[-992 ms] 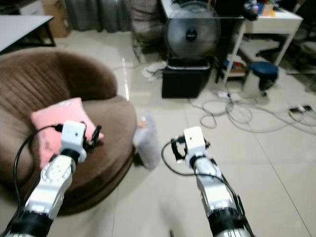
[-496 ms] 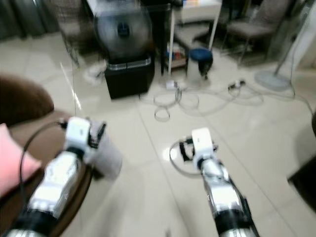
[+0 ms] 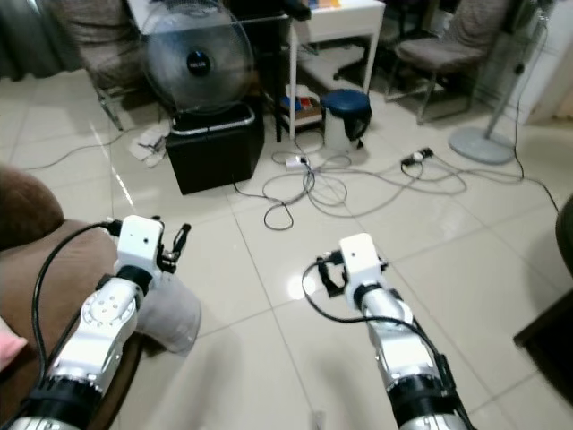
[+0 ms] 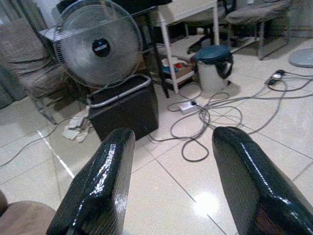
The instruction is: Move the pillow to the sofa from floor
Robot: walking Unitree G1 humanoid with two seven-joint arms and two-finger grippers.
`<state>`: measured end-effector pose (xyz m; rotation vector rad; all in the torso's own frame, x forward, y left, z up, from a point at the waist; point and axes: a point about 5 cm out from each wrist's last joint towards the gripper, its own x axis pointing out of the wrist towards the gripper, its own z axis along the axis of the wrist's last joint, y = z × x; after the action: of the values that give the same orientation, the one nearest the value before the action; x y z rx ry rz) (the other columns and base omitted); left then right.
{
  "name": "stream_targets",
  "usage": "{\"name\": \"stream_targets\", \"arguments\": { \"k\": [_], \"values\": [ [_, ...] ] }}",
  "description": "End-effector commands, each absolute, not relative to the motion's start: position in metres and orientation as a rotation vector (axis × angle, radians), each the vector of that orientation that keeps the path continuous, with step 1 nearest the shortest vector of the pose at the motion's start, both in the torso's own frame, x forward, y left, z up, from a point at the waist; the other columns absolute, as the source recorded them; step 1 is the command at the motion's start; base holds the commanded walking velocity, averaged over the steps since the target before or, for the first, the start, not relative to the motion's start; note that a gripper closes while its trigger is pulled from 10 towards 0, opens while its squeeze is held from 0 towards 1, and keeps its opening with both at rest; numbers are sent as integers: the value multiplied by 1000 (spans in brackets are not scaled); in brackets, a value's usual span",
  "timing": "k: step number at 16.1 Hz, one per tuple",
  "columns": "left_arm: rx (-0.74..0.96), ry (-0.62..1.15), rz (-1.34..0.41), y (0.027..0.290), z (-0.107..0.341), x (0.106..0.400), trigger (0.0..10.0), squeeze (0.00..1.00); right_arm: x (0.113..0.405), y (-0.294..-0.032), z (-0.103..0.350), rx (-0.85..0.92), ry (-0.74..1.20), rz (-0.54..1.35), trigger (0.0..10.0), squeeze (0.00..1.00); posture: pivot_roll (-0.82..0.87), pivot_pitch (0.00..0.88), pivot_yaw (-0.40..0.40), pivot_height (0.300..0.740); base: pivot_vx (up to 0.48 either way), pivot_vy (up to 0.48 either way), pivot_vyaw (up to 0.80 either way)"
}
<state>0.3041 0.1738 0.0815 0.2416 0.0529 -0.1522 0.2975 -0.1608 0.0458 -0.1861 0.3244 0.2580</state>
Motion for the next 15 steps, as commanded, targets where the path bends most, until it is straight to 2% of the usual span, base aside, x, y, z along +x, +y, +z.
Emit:
{"name": "stream_targets", "arguments": {
  "k": [1, 9, 15],
  "values": [
    [265, 62, -120, 186, 81, 303, 10000, 0, 302, -146, 52, -173, 291, 303, 10000, 0, 47, 0, 24, 740, 401, 0, 800],
    [276, 66, -136, 184, 81, 303, 10000, 0, 301, -143, 52, -156, 285, 330, 10000, 0, 47, 0, 24, 740, 402, 0, 800],
    [279, 72, -146, 184, 80, 303, 10000, 0, 301, -144, 51, -125, 290, 313, 10000, 0, 47, 0, 30, 740, 404, 0, 0]
  ]
}}
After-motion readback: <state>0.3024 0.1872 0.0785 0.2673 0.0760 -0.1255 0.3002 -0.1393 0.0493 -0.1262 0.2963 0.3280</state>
